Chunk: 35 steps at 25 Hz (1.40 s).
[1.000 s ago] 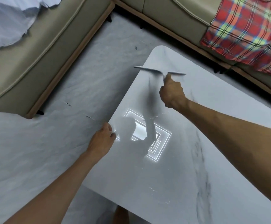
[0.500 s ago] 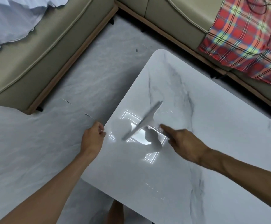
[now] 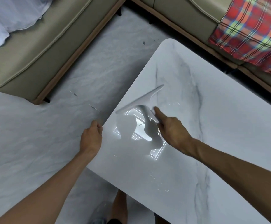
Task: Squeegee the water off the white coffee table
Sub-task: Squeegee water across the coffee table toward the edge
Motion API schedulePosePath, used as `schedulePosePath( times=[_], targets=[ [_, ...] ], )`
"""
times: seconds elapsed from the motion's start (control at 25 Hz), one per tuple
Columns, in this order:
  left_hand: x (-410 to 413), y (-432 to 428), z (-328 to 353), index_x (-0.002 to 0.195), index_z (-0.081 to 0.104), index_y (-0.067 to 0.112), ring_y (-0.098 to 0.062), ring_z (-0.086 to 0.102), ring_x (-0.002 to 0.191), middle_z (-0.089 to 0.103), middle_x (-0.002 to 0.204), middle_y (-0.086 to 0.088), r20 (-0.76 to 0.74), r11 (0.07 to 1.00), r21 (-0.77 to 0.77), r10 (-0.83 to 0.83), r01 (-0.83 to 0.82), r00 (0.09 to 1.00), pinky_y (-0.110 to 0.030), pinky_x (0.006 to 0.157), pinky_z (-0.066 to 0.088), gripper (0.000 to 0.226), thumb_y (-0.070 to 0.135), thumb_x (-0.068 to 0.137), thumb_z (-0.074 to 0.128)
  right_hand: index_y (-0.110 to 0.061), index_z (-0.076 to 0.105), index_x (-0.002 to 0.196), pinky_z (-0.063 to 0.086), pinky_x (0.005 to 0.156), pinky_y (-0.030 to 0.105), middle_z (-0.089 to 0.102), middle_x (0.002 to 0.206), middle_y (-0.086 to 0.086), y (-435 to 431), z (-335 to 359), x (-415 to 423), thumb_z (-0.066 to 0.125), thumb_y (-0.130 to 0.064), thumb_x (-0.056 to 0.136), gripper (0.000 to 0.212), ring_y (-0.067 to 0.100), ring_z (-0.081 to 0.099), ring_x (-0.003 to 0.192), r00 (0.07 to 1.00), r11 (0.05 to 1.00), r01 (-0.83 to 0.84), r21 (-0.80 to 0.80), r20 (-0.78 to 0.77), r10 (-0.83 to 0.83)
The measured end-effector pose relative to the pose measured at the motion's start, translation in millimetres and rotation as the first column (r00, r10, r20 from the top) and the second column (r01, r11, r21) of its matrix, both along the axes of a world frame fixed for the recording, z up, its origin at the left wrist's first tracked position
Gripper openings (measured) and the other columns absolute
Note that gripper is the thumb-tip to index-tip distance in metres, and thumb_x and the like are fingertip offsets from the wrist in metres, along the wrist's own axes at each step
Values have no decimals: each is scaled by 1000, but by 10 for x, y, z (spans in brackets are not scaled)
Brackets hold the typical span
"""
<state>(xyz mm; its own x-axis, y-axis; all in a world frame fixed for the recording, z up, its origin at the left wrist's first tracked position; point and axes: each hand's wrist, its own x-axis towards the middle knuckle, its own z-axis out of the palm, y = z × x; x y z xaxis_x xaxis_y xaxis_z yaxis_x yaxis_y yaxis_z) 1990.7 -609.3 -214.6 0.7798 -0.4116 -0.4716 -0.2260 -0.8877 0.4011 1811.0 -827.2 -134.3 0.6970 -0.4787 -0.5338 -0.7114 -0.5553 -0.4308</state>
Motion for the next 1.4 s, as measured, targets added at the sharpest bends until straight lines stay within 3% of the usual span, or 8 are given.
schedulePosePath(
  times=[0.16,0.32,0.6,0.84,1.0,1.08,1.2,1.4],
  targets=[
    [-57,53,68,98,54,6,-38,62,83,66,91,-19,-51,993,-63,94,-97,994,-43,72,52,8,10,95,48,-41,21,149,52,76,40,70,99,4,6,141,-591,41,-24,97,59,31,63,89,973,981,-192,9,-125,192],
    [-142,328,183,100,59,7,-30,60,87,66,96,-13,-52,939,-112,322,-326,945,-34,74,47,18,-2,91,46,-49,26,144,47,74,31,67,109,-6,77,276,-471,36,-42,100,46,23,62,97,917,916,-400,29,30,399],
    [-460,969,275,126,48,10,-35,61,99,62,119,-17,-80,873,-6,485,-487,871,-35,77,47,42,-4,88,38,-36,20,151,41,80,33,61,121,11,1194,-163,378,32,-34,104,49,34,59,104,528,529,-846,-65,39,849],
    [-678,916,73,141,32,18,-27,55,80,62,107,-18,-236,920,50,388,-388,891,-30,57,40,58,0,86,39,-46,29,146,38,75,31,64,110,8,849,-323,258,36,-36,101,46,32,60,101,657,659,-751,-40,58,752],
    [-695,838,37,142,29,20,-36,59,95,60,114,-19,-251,939,93,344,-331,905,-38,75,48,61,3,84,40,-51,30,143,42,72,30,67,103,-2,201,-109,-288,37,-38,100,46,27,62,95,774,775,-631,-34,-86,627],
    [-672,823,51,140,31,20,-29,58,84,61,106,-15,-279,947,95,321,-307,905,-34,67,46,60,4,83,42,-53,28,143,45,73,31,66,102,-4,48,60,-490,36,-40,100,46,26,62,94,806,808,-587,-44,-122,579],
    [-560,865,98,134,36,19,-22,54,73,60,92,-7,-315,939,94,344,-332,884,-30,58,40,53,4,84,43,-53,28,143,46,77,31,65,107,-6,334,102,-467,37,-37,100,47,23,61,98,808,808,-589,-8,7,590],
    [-466,1023,105,129,43,15,-33,59,108,57,133,-11,-258,876,30,473,-482,843,-36,84,47,46,5,84,49,-39,29,147,44,79,35,61,111,9,1405,-298,21,41,-26,100,50,35,59,100,684,683,-730,27,50,728]
  ],
)
